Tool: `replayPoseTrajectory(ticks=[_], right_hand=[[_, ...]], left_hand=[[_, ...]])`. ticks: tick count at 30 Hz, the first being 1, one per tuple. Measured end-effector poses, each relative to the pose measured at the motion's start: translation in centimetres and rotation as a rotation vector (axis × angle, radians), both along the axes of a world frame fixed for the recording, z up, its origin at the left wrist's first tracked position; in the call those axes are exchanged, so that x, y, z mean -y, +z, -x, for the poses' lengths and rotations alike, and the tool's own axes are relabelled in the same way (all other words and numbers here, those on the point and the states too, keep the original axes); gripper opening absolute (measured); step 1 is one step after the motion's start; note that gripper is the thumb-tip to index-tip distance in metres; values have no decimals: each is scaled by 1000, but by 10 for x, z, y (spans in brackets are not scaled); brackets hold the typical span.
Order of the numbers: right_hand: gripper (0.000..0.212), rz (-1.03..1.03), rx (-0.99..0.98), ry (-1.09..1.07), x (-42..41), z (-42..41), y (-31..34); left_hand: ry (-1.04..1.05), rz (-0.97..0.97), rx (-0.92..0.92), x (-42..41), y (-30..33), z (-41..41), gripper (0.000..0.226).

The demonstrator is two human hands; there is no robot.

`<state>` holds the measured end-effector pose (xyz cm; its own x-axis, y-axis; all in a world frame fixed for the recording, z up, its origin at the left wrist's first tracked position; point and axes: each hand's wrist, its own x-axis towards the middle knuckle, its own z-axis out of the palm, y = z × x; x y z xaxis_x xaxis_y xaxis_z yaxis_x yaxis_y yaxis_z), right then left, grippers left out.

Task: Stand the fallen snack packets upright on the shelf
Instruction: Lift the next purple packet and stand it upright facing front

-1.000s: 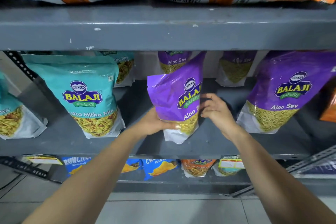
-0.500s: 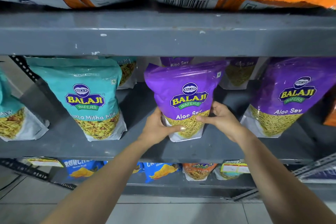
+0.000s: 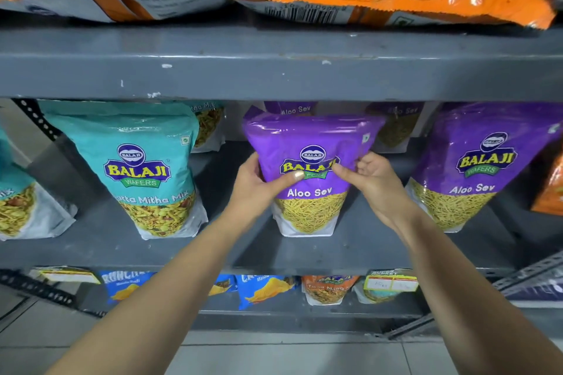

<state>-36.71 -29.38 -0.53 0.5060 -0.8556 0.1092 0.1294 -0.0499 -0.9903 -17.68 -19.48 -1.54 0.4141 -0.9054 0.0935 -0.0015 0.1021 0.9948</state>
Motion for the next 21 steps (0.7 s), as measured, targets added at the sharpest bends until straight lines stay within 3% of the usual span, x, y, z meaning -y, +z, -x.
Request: replayPoseTrajectory(ticks=[7,11,14,17,21], right_hand=[[26,20,120,-96,-5,-1,23],[30,229,121,-505,-28,-4,17],[26,332,66,-784,-68,-12,-6],[21,393,22,-707,-115,-36,-32],[27,388,-91,-428,-162,-97,-62]], left_hand=[[57,100,-26,-1,14,1,36],[219,181,-33,-14,6,7,51],[451,115,-44,-48,-24,13,35],[638,51,-99,-103,-52,-2,19],[838,83,-39,-165,-62,-67,48]])
